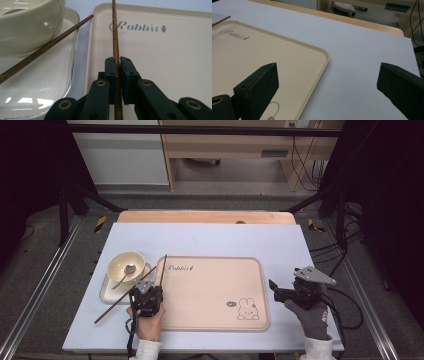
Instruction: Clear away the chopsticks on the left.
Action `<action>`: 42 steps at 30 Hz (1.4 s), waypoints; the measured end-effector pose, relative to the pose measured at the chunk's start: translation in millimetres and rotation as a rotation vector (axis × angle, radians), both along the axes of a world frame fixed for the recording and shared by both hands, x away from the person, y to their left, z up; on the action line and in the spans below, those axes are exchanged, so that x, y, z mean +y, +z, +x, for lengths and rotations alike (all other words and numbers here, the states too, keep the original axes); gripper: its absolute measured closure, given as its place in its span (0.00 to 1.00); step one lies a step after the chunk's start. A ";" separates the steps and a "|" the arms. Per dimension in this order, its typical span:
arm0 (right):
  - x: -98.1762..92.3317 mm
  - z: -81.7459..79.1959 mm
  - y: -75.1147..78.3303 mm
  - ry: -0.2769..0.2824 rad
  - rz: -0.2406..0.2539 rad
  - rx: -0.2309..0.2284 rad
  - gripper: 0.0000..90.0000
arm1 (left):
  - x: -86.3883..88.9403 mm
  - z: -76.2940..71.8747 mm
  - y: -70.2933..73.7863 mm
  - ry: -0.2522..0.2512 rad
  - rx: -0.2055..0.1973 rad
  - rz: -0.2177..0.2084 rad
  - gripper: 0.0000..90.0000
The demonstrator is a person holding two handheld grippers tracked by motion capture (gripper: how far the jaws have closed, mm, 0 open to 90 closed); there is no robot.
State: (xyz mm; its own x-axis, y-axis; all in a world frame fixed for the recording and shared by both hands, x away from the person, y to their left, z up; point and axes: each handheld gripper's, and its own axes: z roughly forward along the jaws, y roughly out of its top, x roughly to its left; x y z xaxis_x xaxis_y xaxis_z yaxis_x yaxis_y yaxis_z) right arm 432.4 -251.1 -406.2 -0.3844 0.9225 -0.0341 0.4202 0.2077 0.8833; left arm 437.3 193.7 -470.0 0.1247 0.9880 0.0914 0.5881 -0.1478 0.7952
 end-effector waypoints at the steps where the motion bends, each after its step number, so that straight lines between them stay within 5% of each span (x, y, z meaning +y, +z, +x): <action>1: -0.1 0.1 -0.1 0.000 -0.003 0.000 0.04 | 1.1 1.8 -0.7 -0.026 0.010 0.003 0.94; 2: 0.1 0.0 -0.1 0.000 -0.001 0.003 0.04 | -9.3 1.0 -5.3 0.064 0.013 -0.136 0.94; 23: 0.9 -0.1 -0.5 -0.001 -0.004 0.002 0.04 | -11.1 2.0 -9.9 0.071 0.048 -0.116 0.92; 37: -0.2 -0.4 0.1 -0.002 -0.004 -0.003 0.04 | -12.0 2.6 -7.8 0.024 0.016 -0.074 0.86; 42: -1.1 -1.2 1.2 -0.004 0.004 -0.004 0.04 | -11.4 -0.7 -0.5 -0.018 -0.007 -0.101 0.82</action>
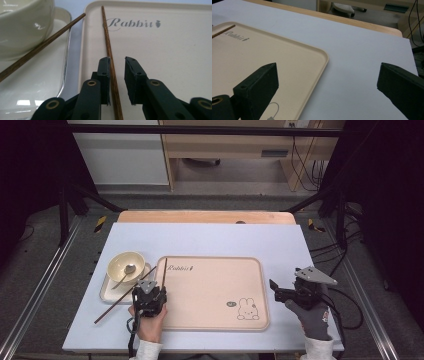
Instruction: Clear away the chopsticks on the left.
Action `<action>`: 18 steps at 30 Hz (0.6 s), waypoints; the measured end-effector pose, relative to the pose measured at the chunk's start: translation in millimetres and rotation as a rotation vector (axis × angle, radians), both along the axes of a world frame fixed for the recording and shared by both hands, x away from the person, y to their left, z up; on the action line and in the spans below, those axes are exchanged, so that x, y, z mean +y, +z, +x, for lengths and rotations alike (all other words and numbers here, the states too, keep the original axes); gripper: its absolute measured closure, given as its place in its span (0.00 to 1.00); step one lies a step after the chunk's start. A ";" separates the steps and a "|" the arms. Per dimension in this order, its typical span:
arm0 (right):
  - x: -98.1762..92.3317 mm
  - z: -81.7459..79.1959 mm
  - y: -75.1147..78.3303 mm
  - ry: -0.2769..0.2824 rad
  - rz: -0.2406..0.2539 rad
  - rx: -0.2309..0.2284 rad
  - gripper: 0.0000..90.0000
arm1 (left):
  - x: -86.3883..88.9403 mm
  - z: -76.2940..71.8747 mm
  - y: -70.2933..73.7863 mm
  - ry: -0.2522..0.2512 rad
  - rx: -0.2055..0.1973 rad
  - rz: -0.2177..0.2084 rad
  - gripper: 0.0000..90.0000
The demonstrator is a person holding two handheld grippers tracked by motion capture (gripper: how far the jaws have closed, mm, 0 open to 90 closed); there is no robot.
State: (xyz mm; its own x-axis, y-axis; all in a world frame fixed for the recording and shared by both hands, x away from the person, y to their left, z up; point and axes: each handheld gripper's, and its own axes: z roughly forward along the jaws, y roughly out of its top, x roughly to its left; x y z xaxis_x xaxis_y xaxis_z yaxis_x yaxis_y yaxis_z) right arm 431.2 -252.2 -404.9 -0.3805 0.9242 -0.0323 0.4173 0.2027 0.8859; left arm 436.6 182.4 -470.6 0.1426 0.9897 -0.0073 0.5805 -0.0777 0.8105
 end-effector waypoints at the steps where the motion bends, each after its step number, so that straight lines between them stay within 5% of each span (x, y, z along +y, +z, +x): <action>1: -0.2 0.0 0.0 -0.001 -0.001 -0.002 0.04 | 0.2 -1.0 2.0 -0.008 -0.003 -0.015 0.81; 10: -0.6 -0.4 0.2 -0.006 0.003 -0.003 0.04 | 5.4 -9.1 23.1 -0.058 -0.039 -0.035 0.73; 18: -1.3 -1.0 1.0 -0.009 0.006 -0.005 0.04 | 8.5 -11.9 40.1 -0.180 -0.075 -0.029 0.64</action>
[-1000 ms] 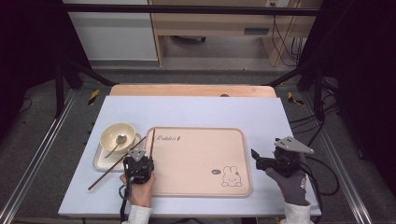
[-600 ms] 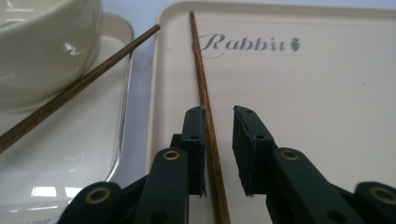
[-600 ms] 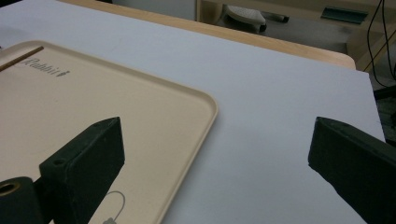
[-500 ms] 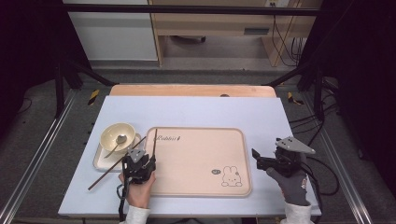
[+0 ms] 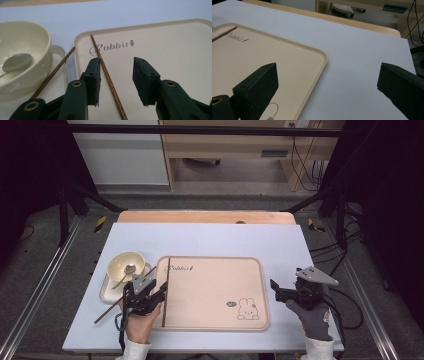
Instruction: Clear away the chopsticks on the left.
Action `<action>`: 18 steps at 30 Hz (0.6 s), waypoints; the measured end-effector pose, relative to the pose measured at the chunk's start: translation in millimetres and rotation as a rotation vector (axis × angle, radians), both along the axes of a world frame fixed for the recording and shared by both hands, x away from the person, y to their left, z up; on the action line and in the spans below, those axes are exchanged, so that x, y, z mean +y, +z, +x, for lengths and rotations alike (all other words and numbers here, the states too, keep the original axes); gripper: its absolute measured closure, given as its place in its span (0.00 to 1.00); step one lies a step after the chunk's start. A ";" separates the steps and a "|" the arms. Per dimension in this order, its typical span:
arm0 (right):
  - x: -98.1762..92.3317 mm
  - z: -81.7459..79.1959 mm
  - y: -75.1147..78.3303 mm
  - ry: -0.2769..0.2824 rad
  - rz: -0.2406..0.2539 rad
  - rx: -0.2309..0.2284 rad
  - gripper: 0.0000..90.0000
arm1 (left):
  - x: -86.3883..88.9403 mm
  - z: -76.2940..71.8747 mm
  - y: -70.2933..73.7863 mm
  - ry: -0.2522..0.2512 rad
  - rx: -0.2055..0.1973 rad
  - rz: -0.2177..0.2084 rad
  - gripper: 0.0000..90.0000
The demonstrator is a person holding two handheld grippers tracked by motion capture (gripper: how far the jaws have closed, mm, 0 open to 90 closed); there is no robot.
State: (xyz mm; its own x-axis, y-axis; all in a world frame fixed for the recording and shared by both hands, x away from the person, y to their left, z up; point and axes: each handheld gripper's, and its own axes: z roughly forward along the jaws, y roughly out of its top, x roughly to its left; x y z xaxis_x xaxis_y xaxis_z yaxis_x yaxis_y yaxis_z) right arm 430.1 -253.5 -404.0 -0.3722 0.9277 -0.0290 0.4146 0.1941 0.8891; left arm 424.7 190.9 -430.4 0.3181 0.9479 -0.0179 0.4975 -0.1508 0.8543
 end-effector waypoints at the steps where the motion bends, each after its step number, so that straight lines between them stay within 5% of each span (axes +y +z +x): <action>1: -0.1 -0.1 0.1 0.000 0.001 0.000 0.04 | 0.6 0.0 1.4 -0.019 -0.003 0.003 0.63; 7: -1.9 -0.8 1.1 -0.001 0.004 -0.007 0.04 | 12.4 -1.4 6.4 -0.085 -0.002 0.011 0.56; 18: -2.5 -0.6 0.7 -0.006 0.005 -0.005 0.04 | 36.3 -7.4 5.2 -0.174 0.015 0.091 0.46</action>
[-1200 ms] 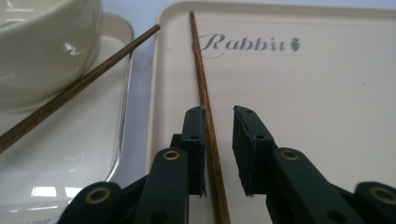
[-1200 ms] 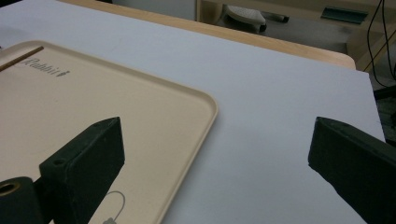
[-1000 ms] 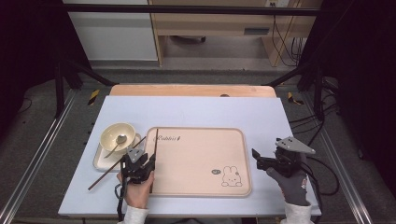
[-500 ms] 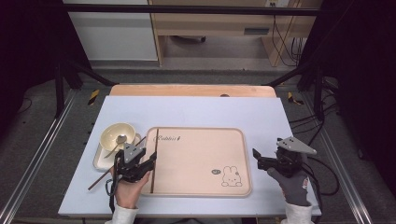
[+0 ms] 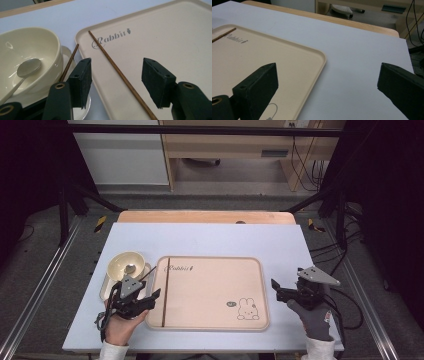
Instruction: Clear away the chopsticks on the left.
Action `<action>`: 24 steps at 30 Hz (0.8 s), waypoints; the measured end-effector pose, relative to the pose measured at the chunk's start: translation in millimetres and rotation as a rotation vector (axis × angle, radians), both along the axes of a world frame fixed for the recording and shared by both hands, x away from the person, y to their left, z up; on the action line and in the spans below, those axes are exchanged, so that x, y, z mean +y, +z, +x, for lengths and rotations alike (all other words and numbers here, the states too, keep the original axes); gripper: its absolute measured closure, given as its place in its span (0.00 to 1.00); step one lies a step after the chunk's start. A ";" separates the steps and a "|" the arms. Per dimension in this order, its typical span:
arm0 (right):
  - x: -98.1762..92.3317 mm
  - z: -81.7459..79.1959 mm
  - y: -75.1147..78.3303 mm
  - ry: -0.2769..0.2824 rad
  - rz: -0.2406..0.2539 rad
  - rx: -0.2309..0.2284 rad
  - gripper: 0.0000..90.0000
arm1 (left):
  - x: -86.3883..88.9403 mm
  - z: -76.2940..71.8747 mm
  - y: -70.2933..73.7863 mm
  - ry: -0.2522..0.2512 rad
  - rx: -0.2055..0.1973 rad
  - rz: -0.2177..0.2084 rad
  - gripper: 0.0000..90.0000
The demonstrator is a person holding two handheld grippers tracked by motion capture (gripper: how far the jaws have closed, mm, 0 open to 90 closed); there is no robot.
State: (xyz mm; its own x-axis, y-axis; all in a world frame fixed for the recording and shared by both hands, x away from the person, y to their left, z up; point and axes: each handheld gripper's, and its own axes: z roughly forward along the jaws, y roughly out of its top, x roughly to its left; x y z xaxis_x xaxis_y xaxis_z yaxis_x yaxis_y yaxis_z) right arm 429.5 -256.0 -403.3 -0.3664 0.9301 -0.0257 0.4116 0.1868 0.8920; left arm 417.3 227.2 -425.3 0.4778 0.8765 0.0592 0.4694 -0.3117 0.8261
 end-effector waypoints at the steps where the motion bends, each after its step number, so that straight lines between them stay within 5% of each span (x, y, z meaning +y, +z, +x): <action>1: -0.2 0.2 -0.2 0.000 -0.001 -0.002 0.04 | 2.0 -1.0 -1.3 -0.010 0.002 0.009 0.45; 4: -0.8 0.2 -0.5 0.000 0.001 0.000 0.04 | 8.8 -4.6 -4.9 -0.029 0.005 0.032 0.44; 13: -1.3 -0.7 -0.1 -0.002 0.001 0.002 0.04 | 39.5 -12.5 -9.1 -0.081 0.015 0.000 0.41; 20: -1.0 -0.9 -0.1 0.001 -0.001 -0.001 0.04 | 65.8 -14.7 -11.8 -0.070 0.051 0.012 0.37; 24: -0.7 -0.5 -0.5 0.001 -0.003 -0.001 0.04 | 76.5 -13.5 -13.9 -0.054 0.093 0.060 0.34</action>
